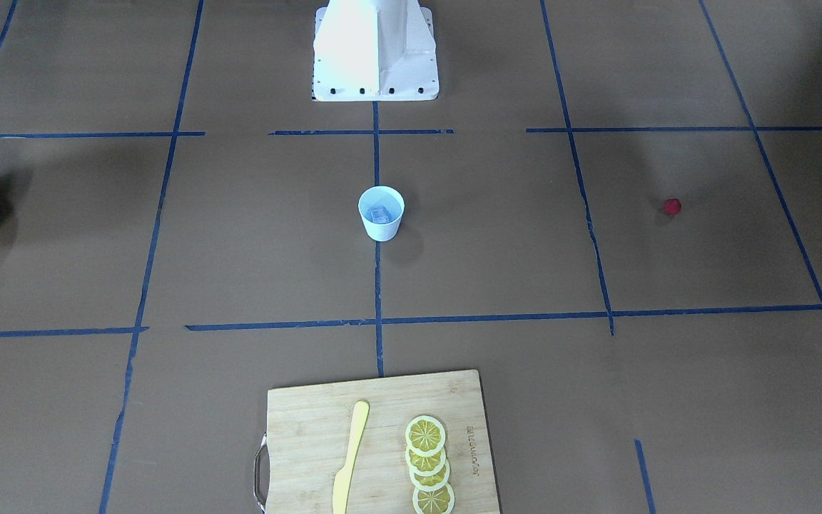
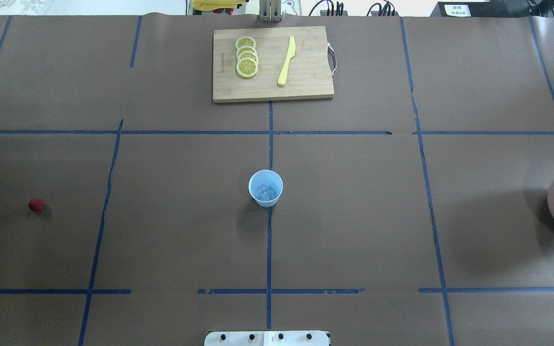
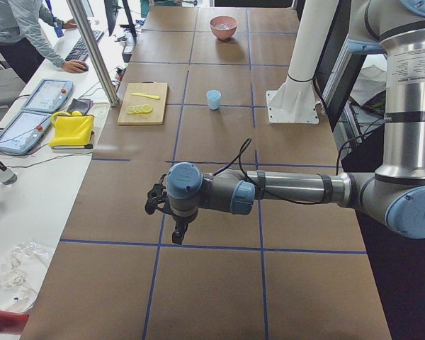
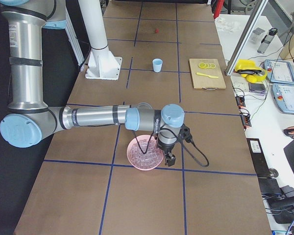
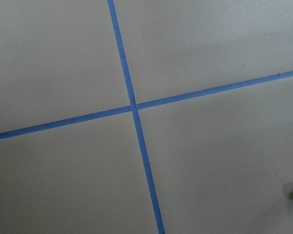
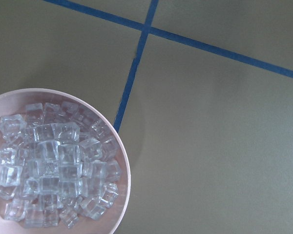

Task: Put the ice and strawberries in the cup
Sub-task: 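Move the left gripper toward the red strawberry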

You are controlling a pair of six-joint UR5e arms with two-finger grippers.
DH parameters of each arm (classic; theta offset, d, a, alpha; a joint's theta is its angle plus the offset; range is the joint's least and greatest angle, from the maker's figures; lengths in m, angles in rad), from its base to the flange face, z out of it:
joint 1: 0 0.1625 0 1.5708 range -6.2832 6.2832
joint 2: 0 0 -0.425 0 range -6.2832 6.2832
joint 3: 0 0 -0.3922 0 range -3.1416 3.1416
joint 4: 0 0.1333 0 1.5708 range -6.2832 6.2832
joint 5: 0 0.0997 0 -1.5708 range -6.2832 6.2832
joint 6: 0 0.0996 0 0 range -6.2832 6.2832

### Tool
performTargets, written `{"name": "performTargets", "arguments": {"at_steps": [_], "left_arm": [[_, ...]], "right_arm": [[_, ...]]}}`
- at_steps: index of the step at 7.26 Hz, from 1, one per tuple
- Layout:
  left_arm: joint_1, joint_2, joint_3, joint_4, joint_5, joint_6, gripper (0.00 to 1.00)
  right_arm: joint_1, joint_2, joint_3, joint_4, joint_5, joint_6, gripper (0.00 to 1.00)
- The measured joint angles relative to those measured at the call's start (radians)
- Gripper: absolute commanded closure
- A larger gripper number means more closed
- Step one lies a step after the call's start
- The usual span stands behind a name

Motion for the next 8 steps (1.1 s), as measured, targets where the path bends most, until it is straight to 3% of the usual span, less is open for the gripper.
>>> {"name": "performTargets", "arguments": {"at_steps": [4,6,8], "left_arm": [[0.186,0.033,-0.094,-0.068,0.010,-0.289,0.00],[0.332,0.074,-0.100,-0.275,0.057,-0.567,0.00],[0.507,0.092,-0.100,-0.441,0.182,-0.825,0.00]], "right_arm": [[0.013,-0.005,0.029,0.004,0.004,0.087,0.01],[0.013,-0.007,0.034,0.004,0.004,0.090,0.01],[0.013,-0.008,0.038,0.003,0.004,0.091,0.01]]}}
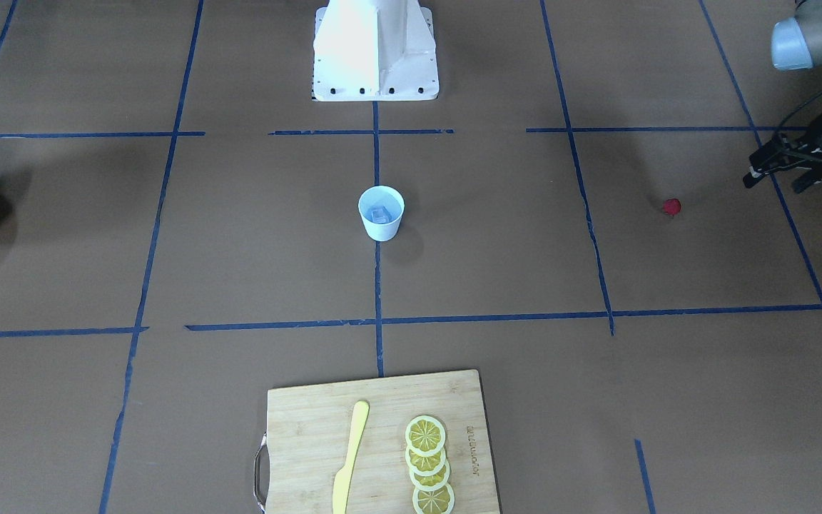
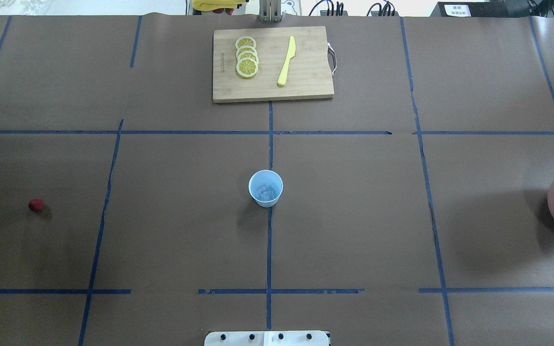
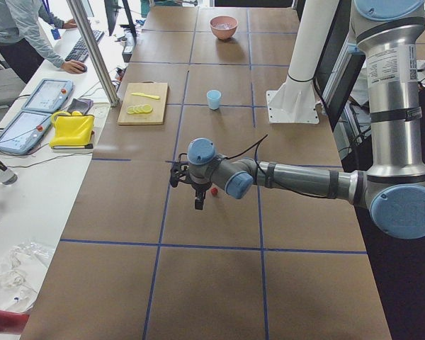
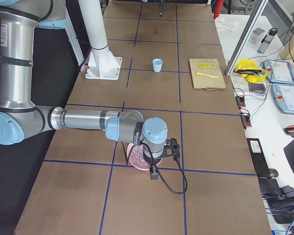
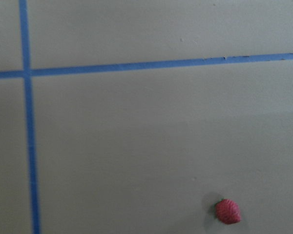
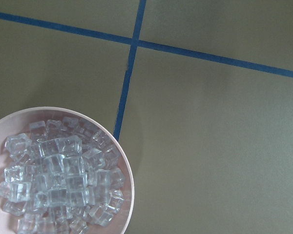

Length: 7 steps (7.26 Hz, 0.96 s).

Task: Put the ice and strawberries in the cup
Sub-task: 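Move the left gripper toward the red strawberry, then lower the left gripper onto the red strawberry and close it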

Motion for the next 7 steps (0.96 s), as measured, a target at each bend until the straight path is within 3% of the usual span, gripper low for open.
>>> {"name": "performTargets", "arguments": {"at_steps": [3,7], "left_arm": [[0.201,-0.007,0.006,-0.094,0.147,-0.217,0.00],[0.260,-0.032,0.039,-0.101,0.202,-0.245,0.00]], "right_arm": [[0.000,-0.001,0.004,-0.001,0.000,0.000,0.01],[0.000,-0.001,0.005,-0.001,0.001,0.001,0.01]]}}
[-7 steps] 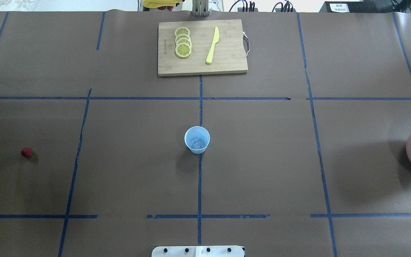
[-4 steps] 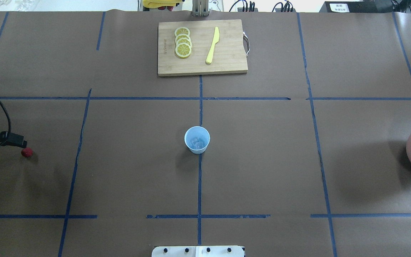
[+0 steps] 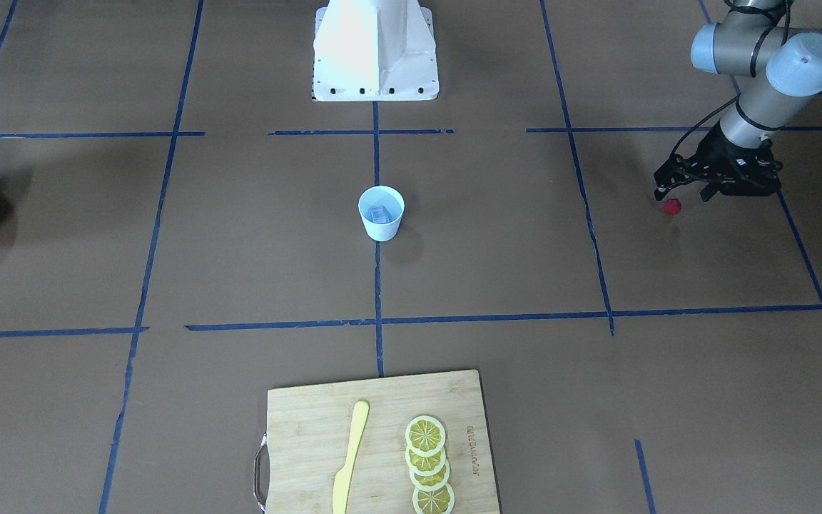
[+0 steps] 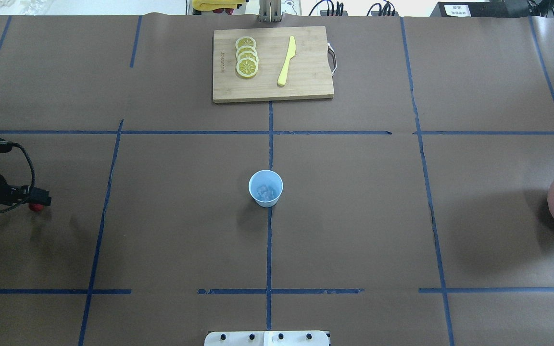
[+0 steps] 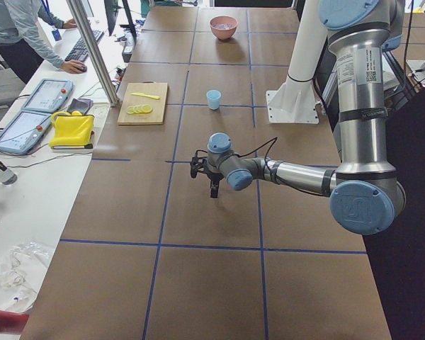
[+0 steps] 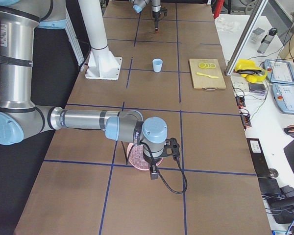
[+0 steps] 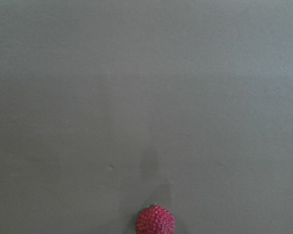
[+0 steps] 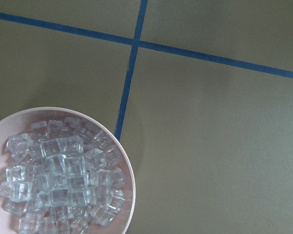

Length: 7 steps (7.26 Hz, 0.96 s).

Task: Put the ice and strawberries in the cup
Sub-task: 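Lower the left gripper onto the red strawberry and close it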

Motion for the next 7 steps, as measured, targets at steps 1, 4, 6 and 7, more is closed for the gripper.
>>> {"name": "performTargets", "arguments": {"at_steps": [1,4,6,7], "left_arm": [[0.002,-0.008,0.013,0.000,0.004,0.000,0.00],[0.005,-0.023,0.037,0.000,0.005,-0.001,0.26],[0.011,-0.023,0.038,0.003,0.003,-0.004,0.75],[0.012,-0.021,0.037,0.005,0.001,-0.005,0.92]], "right_arm": [[0.000,0.001,0.000,0.000,0.000,0.000,0.01],[0.000,0.000,0.001,0.000,0.000,0.000,0.01],[0.000,0.000,0.001,0.000,0.000,0.000,0.01],[0.000,0.000,0.001,0.000,0.000,0.000,0.01]]}}
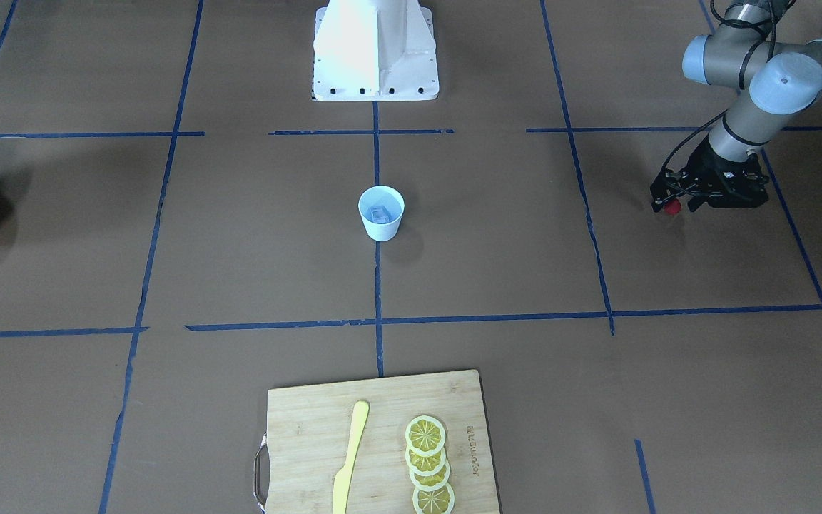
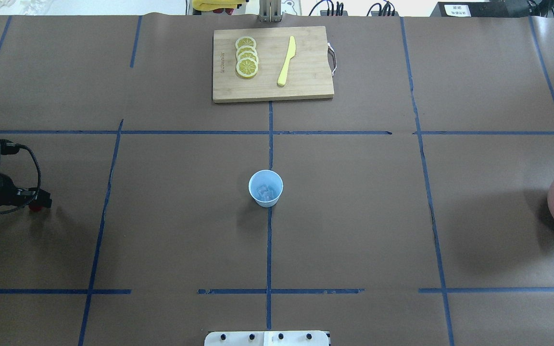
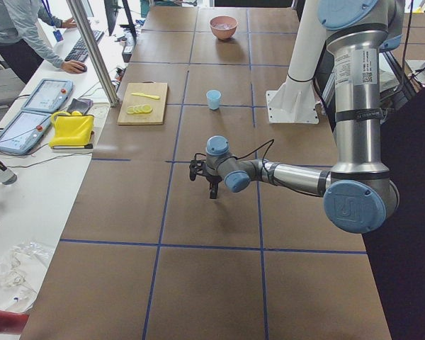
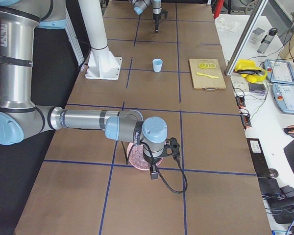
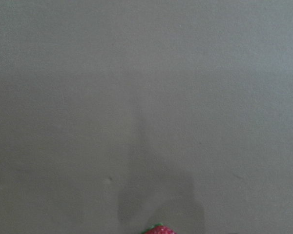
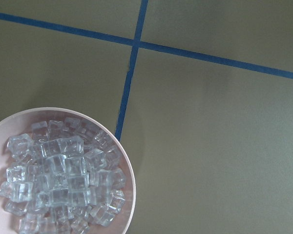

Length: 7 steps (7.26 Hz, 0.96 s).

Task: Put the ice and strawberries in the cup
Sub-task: 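Lower the left gripper onto the red strawberry and close it, then lift the strawberry and carry it with the left gripper over the cup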

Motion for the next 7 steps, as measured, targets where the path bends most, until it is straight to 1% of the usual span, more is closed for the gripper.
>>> {"name": "performTargets", "arguments": {"at_steps": [2,4,5,6,7], "left_arm": [[0.001,0.006,-0.009,0.000,-0.002,0.000,0.98],[0.001,0.007,-0.040,0.006,-0.002,0.001,1.00],[-0.001,0.003,-0.080,0.042,-0.004,0.001,1.00],[-0.001,-0.011,-0.148,0.134,-0.005,-0.001,1.00],[-0.002,-0.047,-0.233,0.279,-0.006,-0.006,1.00]], "right_arm": [[0.000,0.000,0.000,0.000,0.001,0.000,0.01],[0.000,0.000,0.002,0.000,0.001,0.000,0.01],[0.000,0.000,0.003,0.000,0.001,0.001,0.01],[0.000,0.000,0.005,0.000,0.001,0.002,0.01],[0.000,0.000,0.006,0.000,0.001,0.002,0.01]]}}
